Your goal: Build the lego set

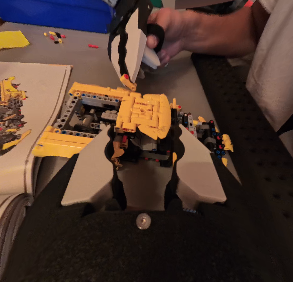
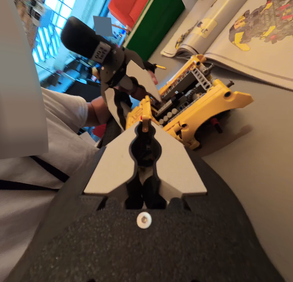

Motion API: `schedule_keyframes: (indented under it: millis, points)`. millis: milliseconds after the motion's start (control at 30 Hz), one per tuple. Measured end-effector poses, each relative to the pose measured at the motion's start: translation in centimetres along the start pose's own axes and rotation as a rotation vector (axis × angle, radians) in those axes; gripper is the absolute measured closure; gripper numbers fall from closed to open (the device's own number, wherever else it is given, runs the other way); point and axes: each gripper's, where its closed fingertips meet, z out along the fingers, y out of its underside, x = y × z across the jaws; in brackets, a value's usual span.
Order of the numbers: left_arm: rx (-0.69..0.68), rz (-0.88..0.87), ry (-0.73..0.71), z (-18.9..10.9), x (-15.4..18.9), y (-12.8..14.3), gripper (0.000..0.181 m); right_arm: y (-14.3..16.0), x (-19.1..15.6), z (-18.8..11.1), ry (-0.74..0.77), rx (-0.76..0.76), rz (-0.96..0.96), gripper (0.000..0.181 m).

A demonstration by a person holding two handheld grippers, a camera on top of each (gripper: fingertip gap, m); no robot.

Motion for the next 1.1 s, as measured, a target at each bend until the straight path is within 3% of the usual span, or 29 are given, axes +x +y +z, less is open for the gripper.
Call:
schedule_keyframes:
  millis: [67, 133, 267, 367, 467, 833, 967, 1100]
  points:
    - [0.082, -0.011, -0.015, -1.0, -0.2, -1.9, 0.103, -0.9, -1.3, -0.1, -0.079, 0.038, 0.04, 0.175]
    - [0.131, 0.045, -0.13, -1.7, -1.2, -3.6, 0.104, -1.3, -2.7, 0.2, -0.159, 0.055, 0.085, 0.175]
    - [0.079, 0.348, -0.326, -0.6, -0.2, -5.0, 0.107, -1.2, -4.8, 1.6, -0.297, 0.023, 0.202, 0.174]
    - [0.104, 0.457, -0.361, -0.3, 1.1, -5.9, 0.139, -1.1, -5.2, 1.8, -0.348, 0.015, 0.245, 0.175]
    - [0.118, 0.457, -0.361, -0.3, 1.2, -6.0, 0.157, -0.8, -5.4, 2.0, -0.355, 0.003, 0.249, 0.175]
    - [0.097, 0.407, -0.336, 0.3, 1.1, -5.6, 0.158, -0.4, -5.3, 2.1, -0.376, -0.005, 0.256, 0.174]
    - [0.101, 0.366, -0.297, 0.5, 1.3, -5.5, 0.158, -0.4, -4.8, 2.0, -0.334, -0.026, 0.219, 0.158]
    - [0.089, 0.378, -0.294, 0.7, 1.5, -5.3, 0.158, -0.5, -4.9, 2.0, -0.357, -0.054, 0.245, 0.162]
